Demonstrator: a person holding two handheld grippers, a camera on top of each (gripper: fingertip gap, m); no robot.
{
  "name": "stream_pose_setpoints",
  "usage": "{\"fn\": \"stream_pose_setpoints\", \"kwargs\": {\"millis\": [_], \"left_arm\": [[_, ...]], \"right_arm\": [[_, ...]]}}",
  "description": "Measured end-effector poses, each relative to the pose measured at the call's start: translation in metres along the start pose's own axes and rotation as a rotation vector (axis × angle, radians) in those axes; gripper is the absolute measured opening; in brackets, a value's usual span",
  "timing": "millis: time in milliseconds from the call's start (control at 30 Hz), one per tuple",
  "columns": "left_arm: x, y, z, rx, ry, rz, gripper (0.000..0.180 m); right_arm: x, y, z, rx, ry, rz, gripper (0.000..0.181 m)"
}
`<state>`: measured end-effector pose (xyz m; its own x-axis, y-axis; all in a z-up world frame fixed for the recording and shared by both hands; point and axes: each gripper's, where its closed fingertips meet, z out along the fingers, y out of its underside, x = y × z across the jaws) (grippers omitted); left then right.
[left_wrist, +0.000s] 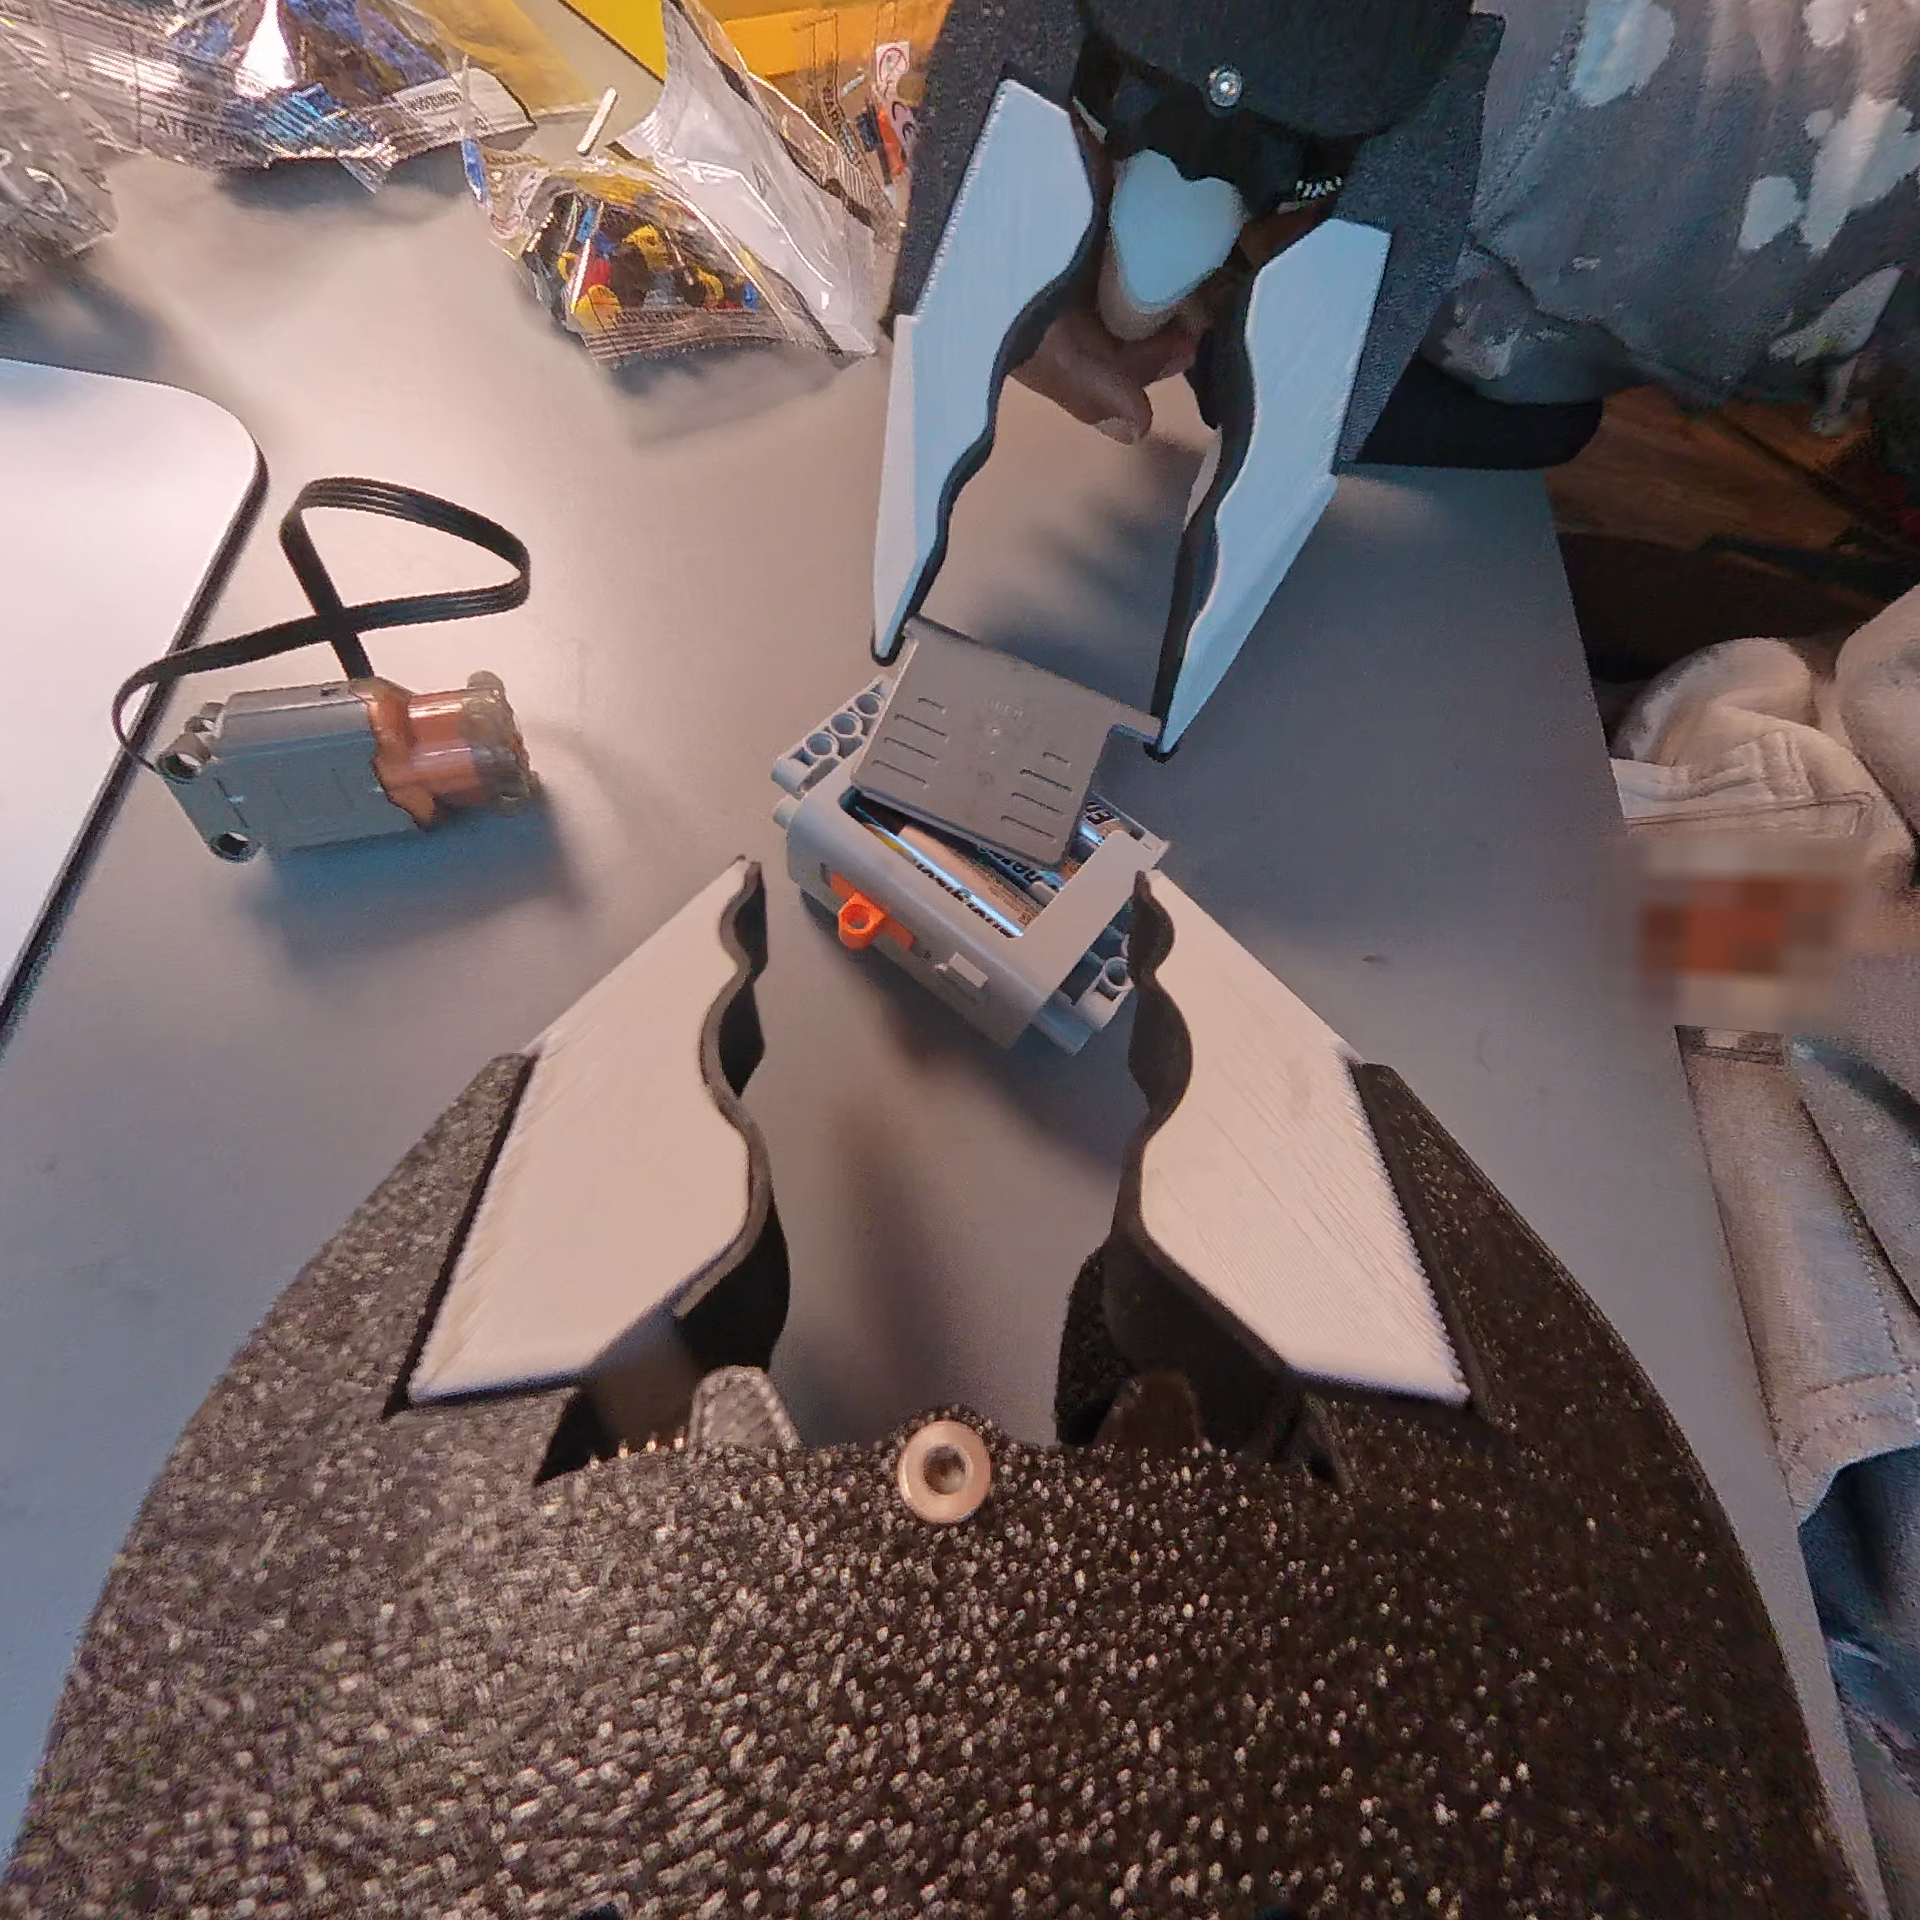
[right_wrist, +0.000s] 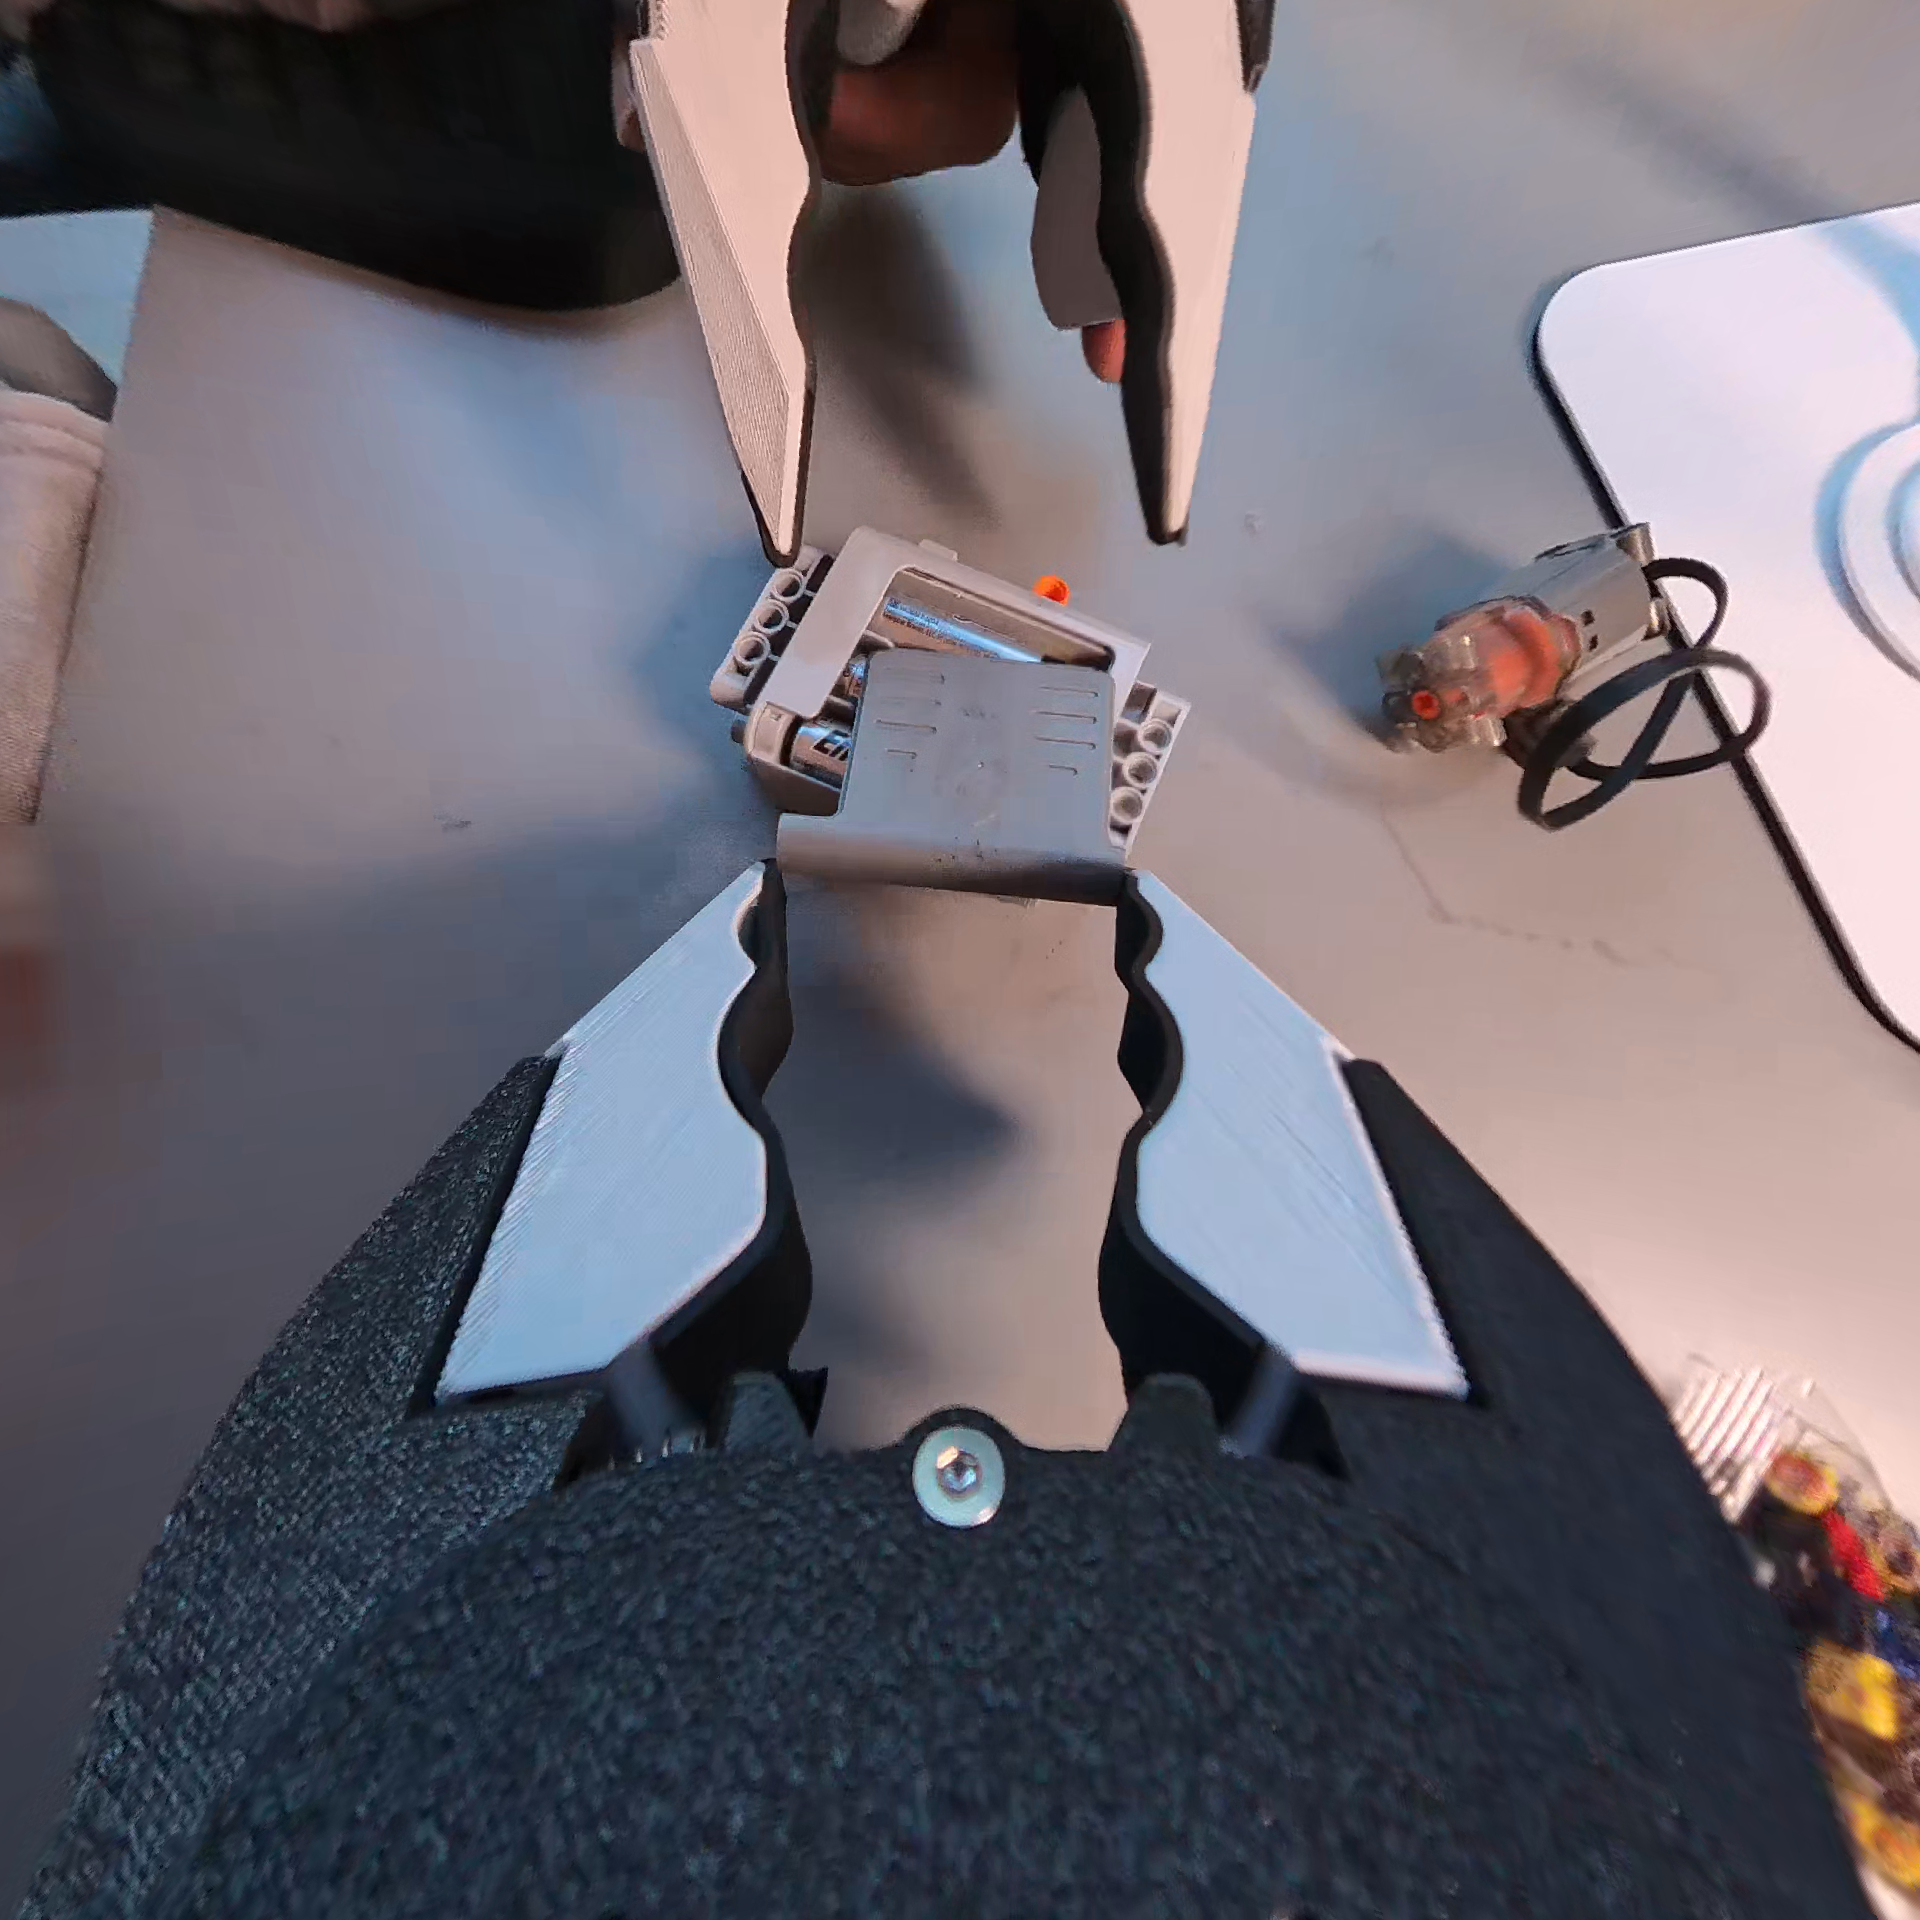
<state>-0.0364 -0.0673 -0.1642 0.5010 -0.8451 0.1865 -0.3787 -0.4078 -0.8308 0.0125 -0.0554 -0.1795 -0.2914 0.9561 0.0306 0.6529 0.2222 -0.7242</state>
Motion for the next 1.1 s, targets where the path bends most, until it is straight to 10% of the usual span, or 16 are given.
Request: {"fn": "stream_pose_setpoints", "kwargs": {"millis": [267,1100], "left_arm": [[0.004,0.002,0.018,-0.095,0.116,0.134,0.102],[0.022,0.018,0.035,-0.149,-0.074,0.071,0.091]], "right_arm": [[-0.018,0.012,-0.017,0.002,0.100,0.154,0.063],[-0.024,0.021,-0.019,-0.147,0.016,0.087,0.063]]}}
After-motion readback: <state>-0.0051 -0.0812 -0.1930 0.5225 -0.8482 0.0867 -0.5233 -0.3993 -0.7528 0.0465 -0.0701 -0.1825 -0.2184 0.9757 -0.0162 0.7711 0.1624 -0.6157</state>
